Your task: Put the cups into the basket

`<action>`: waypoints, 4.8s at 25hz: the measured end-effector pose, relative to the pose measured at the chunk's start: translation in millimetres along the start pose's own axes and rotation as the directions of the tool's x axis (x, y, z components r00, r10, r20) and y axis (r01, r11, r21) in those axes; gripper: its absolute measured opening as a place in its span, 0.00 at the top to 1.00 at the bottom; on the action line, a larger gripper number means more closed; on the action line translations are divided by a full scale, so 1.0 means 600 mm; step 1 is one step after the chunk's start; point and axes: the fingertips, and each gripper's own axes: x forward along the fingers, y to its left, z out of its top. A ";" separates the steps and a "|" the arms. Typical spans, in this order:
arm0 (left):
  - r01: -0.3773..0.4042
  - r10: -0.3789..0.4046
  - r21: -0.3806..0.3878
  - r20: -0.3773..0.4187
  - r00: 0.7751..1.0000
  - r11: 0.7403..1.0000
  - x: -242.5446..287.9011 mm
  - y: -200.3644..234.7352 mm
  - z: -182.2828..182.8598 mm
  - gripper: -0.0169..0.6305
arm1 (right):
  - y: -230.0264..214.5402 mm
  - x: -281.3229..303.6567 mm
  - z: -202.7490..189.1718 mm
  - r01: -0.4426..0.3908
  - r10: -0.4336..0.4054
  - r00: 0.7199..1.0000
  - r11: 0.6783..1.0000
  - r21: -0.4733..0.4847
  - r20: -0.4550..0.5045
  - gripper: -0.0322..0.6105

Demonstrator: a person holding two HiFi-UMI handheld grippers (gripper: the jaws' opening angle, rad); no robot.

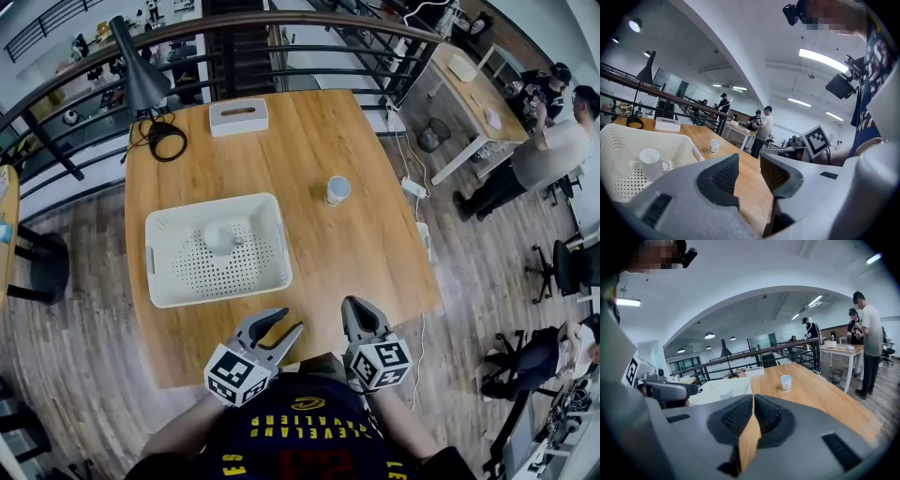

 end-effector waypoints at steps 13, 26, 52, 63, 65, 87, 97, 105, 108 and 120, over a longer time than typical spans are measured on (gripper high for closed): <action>-0.168 0.168 0.020 -0.004 0.986 0.986 0.089 0.044 0.039 0.75 | -0.171 0.139 0.038 -0.073 0.068 0.995 0.995 -0.073 -0.067 0.73; -0.328 0.324 -0.067 -0.068 0.944 0.942 0.149 0.070 0.021 0.74 | -0.290 0.344 0.039 -0.171 0.140 0.975 0.969 -0.179 -0.172 0.67; -0.441 0.430 -0.138 -0.103 0.897 0.887 0.129 0.114 -0.001 0.74 | -0.328 0.546 -0.026 -0.183 0.091 0.949 0.939 -0.292 -0.302 0.55; -0.416 0.405 -0.127 -0.101 0.909 0.901 0.114 0.109 0.000 0.74 | -0.336 0.517 -0.017 -0.136 0.065 0.960 0.959 -0.248 -0.274 0.58; -0.414 0.404 -0.125 -0.101 0.909 0.902 0.108 0.107 -0.001 0.74 | -0.336 0.509 -0.017 -0.127 0.060 0.962 0.961 -0.245 -0.266 0.58; -0.356 0.353 -0.076 -0.051 0.934 0.931 0.041 0.082 0.000 0.75 | -0.261 0.376 0.042 -0.102 0.063 0.985 0.963 -0.251 -0.160 0.58; -0.282 0.280 -0.066 -0.033 0.959 0.957 -0.006 0.065 -0.020 0.74 | -0.173 0.281 0.069 -0.094 0.070 0.993 0.959 -0.267 -0.098 0.58; -0.249 0.249 -0.065 -0.001 0.968 0.966 -0.089 0.068 -0.039 0.74 | -0.089 0.213 0.091 -0.055 0.049 0.998 0.960 -0.274 -0.027 0.58; -0.268 0.270 -0.072 0.011 0.963 0.961 -0.123 0.083 -0.041 0.75 | -0.040 0.189 0.093 -0.074 0.075 0.997 0.959 -0.274 -0.008 0.58; -0.359 0.362 -0.080 0.026 0.932 0.930 -0.145 0.097 -0.032 0.75 | 0.075 0.156 0.090 -0.251 0.258 0.966 0.915 -0.315 -0.019 0.58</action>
